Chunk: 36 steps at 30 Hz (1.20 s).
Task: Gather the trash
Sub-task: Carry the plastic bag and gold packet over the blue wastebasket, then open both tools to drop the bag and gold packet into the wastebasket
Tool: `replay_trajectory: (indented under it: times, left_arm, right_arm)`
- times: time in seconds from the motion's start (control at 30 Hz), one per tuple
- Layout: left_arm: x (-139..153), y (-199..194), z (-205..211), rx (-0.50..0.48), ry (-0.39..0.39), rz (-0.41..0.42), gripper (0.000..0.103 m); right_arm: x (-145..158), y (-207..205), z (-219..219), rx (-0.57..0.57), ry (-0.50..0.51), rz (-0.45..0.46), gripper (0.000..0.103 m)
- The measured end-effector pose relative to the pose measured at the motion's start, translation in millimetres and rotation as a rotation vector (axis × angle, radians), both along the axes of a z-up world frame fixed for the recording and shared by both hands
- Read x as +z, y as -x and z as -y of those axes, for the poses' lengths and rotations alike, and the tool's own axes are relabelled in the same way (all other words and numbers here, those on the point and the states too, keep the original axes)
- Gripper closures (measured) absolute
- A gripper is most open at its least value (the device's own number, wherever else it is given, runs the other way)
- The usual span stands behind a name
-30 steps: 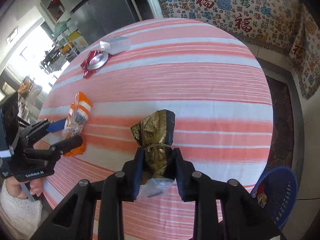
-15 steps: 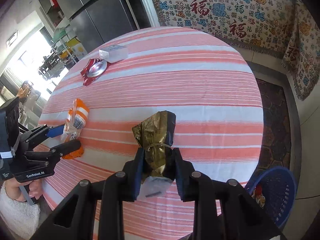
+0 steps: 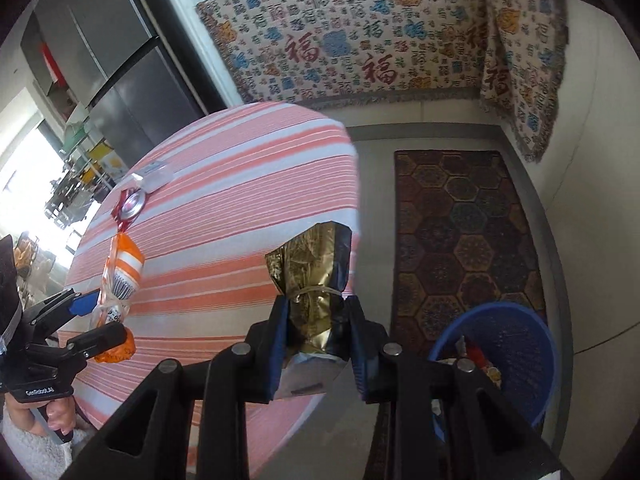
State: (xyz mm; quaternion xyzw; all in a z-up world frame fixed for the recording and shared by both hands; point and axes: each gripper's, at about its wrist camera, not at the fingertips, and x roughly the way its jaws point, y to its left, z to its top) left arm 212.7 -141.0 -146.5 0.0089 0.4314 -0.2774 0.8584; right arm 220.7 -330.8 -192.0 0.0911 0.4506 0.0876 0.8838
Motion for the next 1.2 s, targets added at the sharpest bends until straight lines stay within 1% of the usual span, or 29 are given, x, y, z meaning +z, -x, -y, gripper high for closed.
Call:
replay_trajectory:
  times: [0.17,0.3,0.43,0.53,0.77,1.03,1.13,1.2]
  left_arm:
    - [2.7,3.3,76.2,-0.114,0.018,-0.013,0.04]
    - [-9.5,4.7,134.8,-0.184,0.009,-0.045,0.04]
    - [-27.4,5.9,181.9,-0.228,0.002,-0.079,0.04]
    - [-40.7,1.1,211.3,-0.244,-0.008,-0.102,0.04]
    - [-67.6,-12.3,255.7,-0.284,-0.025,-0.133,0.04]
    - [-94.8,-12.8,291.5,-0.328,-0.054,-0.152,0.039]
    - [-103.8,-12.6,301.2,-0.352,-0.062,-0.148,0.038]
    - [-109.2,-11.2,307.5,-0.369,-0.071,-0.141,0.033]
  right_arm:
    - [1.1,19.6,62.3,-0.128,0.061,0.01,0.075]
    - [-9.2,31.6,105.7,-0.215,0.1,-0.008,0.075]
    - [-29.2,40.9,143.2,-0.291,0.111,-0.033,0.075]
    - [-45.9,45.9,168.0,-0.339,0.07,-0.061,0.075]
    - [-69.2,53.1,211.9,-0.392,0.022,-0.099,0.075]
    - [-87.7,55.9,243.3,-0.427,-0.037,-0.133,0.074]
    - [-93.6,55.5,250.3,-0.43,-0.062,-0.142,0.074]
    - [-96.9,53.6,253.1,-0.433,-0.081,-0.147,0.073]
